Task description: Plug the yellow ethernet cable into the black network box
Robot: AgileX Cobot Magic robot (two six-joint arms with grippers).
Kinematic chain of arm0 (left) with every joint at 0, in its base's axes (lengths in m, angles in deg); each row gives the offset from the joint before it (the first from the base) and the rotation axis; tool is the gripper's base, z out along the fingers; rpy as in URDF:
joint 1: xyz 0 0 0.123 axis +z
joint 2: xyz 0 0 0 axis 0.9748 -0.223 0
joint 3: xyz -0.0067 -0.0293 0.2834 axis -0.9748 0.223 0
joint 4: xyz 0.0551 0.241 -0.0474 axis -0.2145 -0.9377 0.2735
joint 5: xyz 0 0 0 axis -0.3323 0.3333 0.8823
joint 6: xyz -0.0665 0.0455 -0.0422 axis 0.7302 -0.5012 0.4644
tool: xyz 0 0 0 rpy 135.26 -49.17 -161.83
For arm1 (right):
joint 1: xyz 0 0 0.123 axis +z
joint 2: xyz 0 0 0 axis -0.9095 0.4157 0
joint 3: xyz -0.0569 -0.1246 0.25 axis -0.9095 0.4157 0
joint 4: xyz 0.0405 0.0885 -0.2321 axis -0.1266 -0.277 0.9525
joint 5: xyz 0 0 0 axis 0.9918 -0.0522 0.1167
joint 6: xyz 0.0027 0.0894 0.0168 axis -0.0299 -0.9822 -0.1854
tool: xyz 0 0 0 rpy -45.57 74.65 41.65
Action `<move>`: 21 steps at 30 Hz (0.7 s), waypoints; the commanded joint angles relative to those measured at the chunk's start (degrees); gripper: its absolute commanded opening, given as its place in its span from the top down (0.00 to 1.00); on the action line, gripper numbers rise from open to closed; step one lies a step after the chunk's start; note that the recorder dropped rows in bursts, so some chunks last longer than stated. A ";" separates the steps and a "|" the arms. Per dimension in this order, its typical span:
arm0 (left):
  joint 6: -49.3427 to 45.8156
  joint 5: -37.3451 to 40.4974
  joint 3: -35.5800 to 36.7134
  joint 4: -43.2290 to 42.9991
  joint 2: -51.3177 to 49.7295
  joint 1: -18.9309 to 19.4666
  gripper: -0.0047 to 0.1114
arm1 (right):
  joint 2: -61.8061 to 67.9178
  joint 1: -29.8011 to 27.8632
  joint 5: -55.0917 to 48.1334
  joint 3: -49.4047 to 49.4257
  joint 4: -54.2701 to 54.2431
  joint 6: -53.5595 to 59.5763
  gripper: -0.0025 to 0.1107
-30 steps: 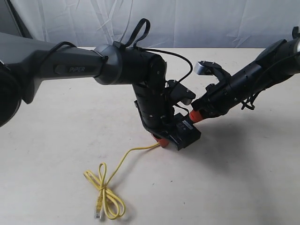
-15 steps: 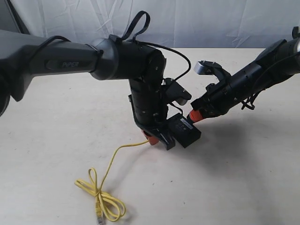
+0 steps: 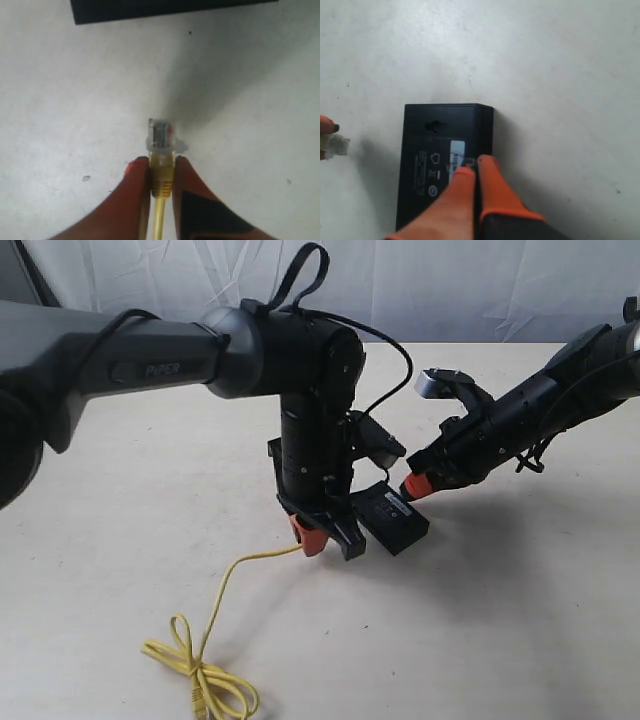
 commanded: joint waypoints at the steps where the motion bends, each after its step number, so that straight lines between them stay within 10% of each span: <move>1: 0.36 1.33 -1.05 0.84 -2.37 -0.06 0.96 | -0.11 -0.25 0.41 -0.12 0.26 0.13 0.99; 21: 0.50 -3.17 -6.32 7.08 -6.31 -0.06 0.96 | -0.11 -5.65 -6.02 -0.12 -1.18 0.46 0.99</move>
